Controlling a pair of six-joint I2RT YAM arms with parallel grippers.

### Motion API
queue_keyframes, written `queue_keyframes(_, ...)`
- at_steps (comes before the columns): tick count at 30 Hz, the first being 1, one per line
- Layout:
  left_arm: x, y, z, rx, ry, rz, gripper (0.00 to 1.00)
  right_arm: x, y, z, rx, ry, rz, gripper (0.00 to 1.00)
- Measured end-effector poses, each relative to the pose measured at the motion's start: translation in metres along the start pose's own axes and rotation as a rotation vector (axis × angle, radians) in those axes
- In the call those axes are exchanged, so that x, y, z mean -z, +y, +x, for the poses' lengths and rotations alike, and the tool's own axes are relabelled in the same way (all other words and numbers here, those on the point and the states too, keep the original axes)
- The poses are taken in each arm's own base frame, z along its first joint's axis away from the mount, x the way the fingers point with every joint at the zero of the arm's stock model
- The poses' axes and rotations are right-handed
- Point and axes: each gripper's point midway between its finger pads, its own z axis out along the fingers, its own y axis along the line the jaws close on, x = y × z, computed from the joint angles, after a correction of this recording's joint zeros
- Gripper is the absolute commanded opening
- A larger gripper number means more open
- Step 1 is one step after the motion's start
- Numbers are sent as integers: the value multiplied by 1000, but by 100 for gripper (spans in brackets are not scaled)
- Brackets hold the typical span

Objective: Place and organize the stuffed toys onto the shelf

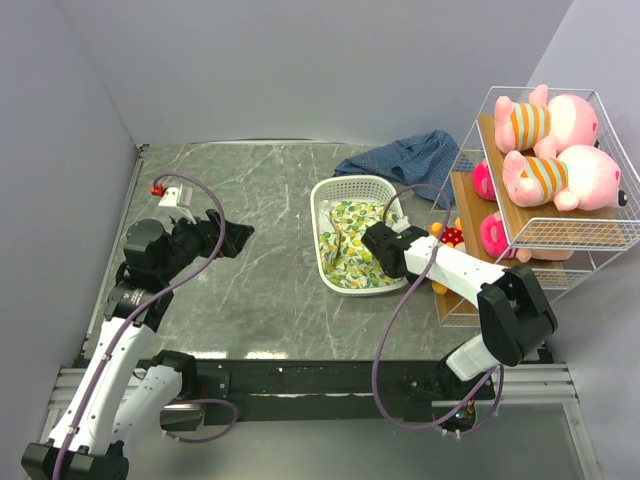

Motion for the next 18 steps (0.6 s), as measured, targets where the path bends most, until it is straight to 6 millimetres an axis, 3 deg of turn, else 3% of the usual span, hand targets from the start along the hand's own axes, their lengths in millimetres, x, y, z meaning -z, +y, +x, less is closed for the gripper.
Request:
queue_keyframes(16, 0, -5, 1, 5, 1, 29, 96, -7, -5, 7, -9, 28, 29, 7)
queue_keyframes(18, 0, -6, 1, 7, 1, 34, 97, -7, -5, 8, -6, 30, 30, 12)
